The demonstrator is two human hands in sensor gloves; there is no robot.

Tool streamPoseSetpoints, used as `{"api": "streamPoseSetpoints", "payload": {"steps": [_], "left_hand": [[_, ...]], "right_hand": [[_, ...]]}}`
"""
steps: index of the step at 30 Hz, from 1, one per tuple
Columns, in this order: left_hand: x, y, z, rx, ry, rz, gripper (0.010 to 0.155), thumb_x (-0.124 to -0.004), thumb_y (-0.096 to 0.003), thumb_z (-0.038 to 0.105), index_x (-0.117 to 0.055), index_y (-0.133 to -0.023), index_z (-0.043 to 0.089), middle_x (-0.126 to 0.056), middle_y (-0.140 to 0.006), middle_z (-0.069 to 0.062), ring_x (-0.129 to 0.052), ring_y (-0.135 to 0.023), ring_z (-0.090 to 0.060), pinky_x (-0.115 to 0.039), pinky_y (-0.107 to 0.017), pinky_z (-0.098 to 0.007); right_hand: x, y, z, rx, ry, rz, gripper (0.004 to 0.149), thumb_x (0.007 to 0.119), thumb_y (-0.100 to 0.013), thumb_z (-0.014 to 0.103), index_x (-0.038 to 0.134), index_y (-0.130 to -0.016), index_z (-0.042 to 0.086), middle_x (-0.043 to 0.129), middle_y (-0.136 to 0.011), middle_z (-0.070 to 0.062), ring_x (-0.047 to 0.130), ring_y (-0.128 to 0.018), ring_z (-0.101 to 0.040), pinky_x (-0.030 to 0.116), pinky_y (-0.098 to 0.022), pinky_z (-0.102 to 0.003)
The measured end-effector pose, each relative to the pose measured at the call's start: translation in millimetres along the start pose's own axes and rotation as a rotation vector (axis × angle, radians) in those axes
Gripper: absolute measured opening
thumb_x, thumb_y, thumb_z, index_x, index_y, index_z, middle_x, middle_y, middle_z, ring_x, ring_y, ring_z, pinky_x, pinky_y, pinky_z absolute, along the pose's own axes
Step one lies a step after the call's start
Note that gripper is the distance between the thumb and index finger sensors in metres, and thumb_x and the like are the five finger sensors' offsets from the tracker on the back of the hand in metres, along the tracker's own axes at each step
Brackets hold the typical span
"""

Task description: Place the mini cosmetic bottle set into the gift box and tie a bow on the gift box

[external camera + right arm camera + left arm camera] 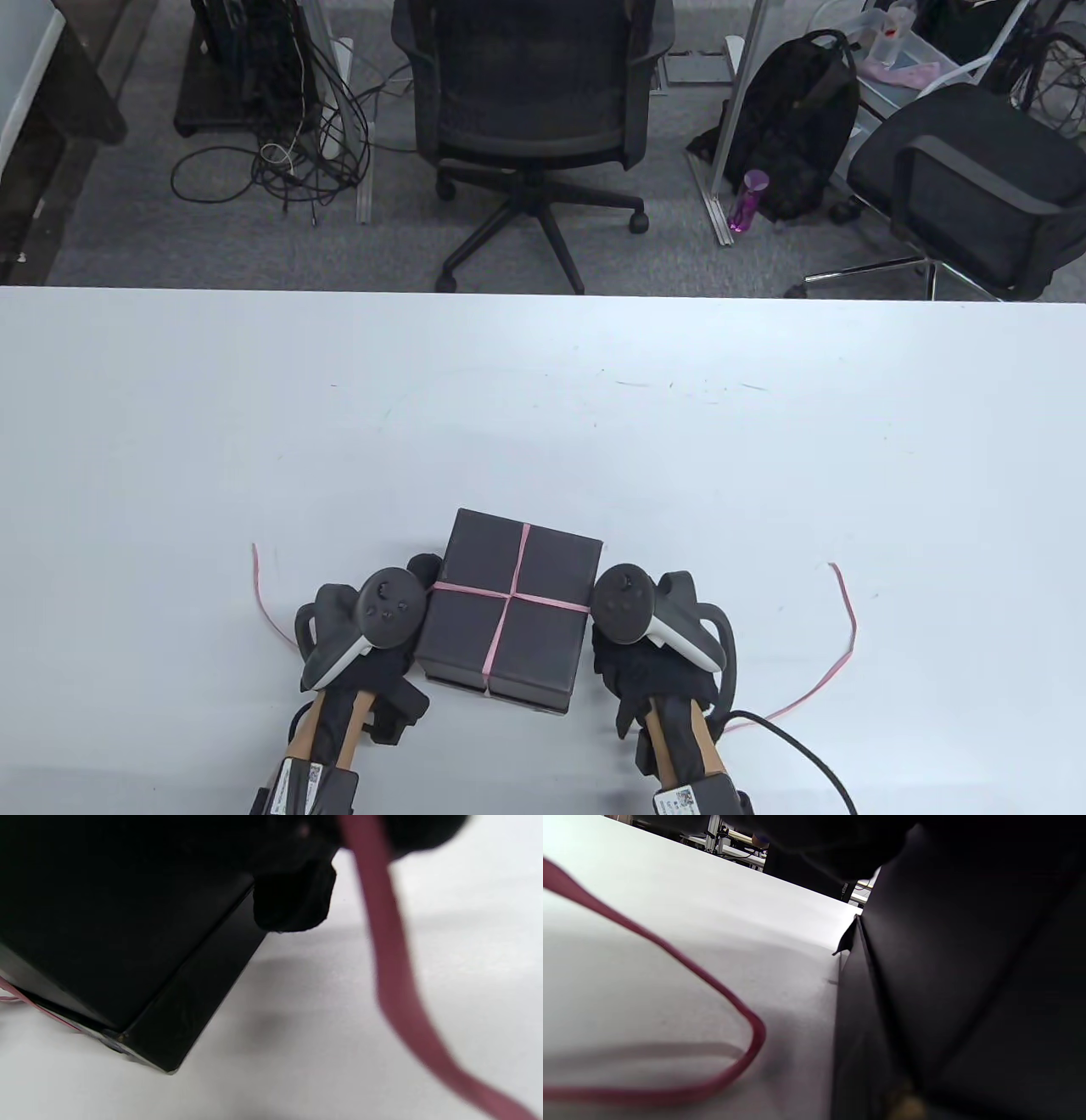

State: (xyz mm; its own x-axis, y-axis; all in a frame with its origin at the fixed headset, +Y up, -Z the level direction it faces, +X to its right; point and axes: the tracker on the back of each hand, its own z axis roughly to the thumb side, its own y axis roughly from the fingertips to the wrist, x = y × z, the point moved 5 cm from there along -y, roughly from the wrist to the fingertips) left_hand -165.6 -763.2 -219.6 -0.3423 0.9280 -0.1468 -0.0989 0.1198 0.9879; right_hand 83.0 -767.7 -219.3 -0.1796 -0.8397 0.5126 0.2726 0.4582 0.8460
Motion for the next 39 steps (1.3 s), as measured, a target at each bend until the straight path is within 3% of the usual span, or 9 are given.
{"api": "streamPoseSetpoints", "payload": {"steps": [7, 14, 23, 28, 31, 35, 39], "left_hand": [[-19.2, 4.7, 7.5, 0.035, 0.068, -0.193, 0.047, -0.055, -0.0616, 0.038, -0.068, -0.104, 0.019, -0.092, -0.048, 0.015, -0.089, -0.013, -0.003, -0.088, -0.014, -0.026], [-32.7, 1.8, 4.5, 0.027, 0.145, -0.244, 0.049, -0.055, -0.0617, 0.035, -0.062, -0.108, 0.017, -0.093, -0.063, 0.009, -0.09, -0.015, -0.003, -0.088, -0.015, -0.027], [-49.5, -5.5, -1.2, 0.085, 0.138, -0.268, 0.052, -0.057, -0.0621, 0.033, -0.054, -0.112, 0.017, -0.09, -0.081, 0.003, -0.091, -0.019, -0.003, -0.088, -0.018, -0.027], [-55.7, -4.3, -6.4, 0.157, 0.217, -0.248, 0.051, -0.056, -0.0624, 0.032, -0.058, -0.111, 0.015, -0.088, -0.076, 0.005, -0.091, -0.019, -0.003, -0.088, -0.018, -0.027], [-55.4, -0.8, -9.0, 0.196, 0.268, -0.221, 0.054, -0.05, -0.0628, 0.035, -0.052, -0.113, 0.015, -0.088, -0.077, 0.002, -0.091, -0.018, -0.001, -0.088, -0.017, -0.025], [-48.0, 2.6, -11.4, 0.187, 0.487, -0.241, 0.058, -0.043, -0.0633, 0.038, -0.035, -0.119, 0.024, -0.086, -0.091, -0.014, -0.09, -0.017, 0.001, -0.088, -0.015, -0.023], [-37.8, 3.6, -12.8, 0.14, 0.697, -0.259, 0.059, -0.043, -0.064, 0.04, -0.026, -0.119, 0.029, -0.084, -0.093, -0.019, -0.088, -0.017, 0.001, -0.087, -0.015, -0.023]], "right_hand": [[-4.9, -5.1, -4.6, 0.041, 0.09, -0.144, 0.049, 0.059, -0.061, 0.018, 0.059, -0.103, -0.005, 0.089, -0.072, -0.024, 0.088, -0.02, -0.006, 0.085, -0.015, -0.025], [8.6, -14.3, -18.1, 0.051, -0.06, -0.044, 0.049, 0.059, -0.061, 0.017, 0.058, -0.104, -0.006, 0.087, -0.077, -0.028, 0.089, -0.022, -0.008, 0.085, -0.017, -0.027], [18.7, -21.5, -28.5, 0.052, -0.207, 0.002, 0.05, 0.06, -0.061, 0.015, 0.057, -0.104, -0.009, 0.085, -0.072, -0.026, 0.089, -0.024, -0.009, 0.086, -0.019, -0.028], [23.7, -24.4, -29.3, 0.061, -0.231, 0.02, 0.052, 0.058, -0.06, 0.013, 0.05, -0.106, -0.01, 0.084, -0.069, -0.026, 0.089, -0.026, -0.008, 0.086, -0.019, -0.027], [19.3, -21.4, -32.7, 0.089, -0.262, -0.053, 0.055, 0.049, -0.061, 0.019, 0.043, -0.111, -0.002, 0.088, -0.065, -0.027, 0.088, -0.021, -0.004, 0.085, -0.014, -0.023], [11.5, -14.8, -41.1, 0.059, -0.51, -0.113, 0.057, 0.042, -0.062, 0.027, 0.03, -0.115, 0.012, 0.088, -0.074, -0.034, 0.088, -0.019, -0.003, 0.085, -0.011, -0.021], [5.7, -11.3, -42.1, -0.022, -0.681, -0.086, 0.058, 0.038, -0.062, 0.031, 0.019, -0.115, 0.02, 0.088, -0.075, -0.035, 0.088, -0.018, -0.001, 0.085, -0.01, -0.018]]}}
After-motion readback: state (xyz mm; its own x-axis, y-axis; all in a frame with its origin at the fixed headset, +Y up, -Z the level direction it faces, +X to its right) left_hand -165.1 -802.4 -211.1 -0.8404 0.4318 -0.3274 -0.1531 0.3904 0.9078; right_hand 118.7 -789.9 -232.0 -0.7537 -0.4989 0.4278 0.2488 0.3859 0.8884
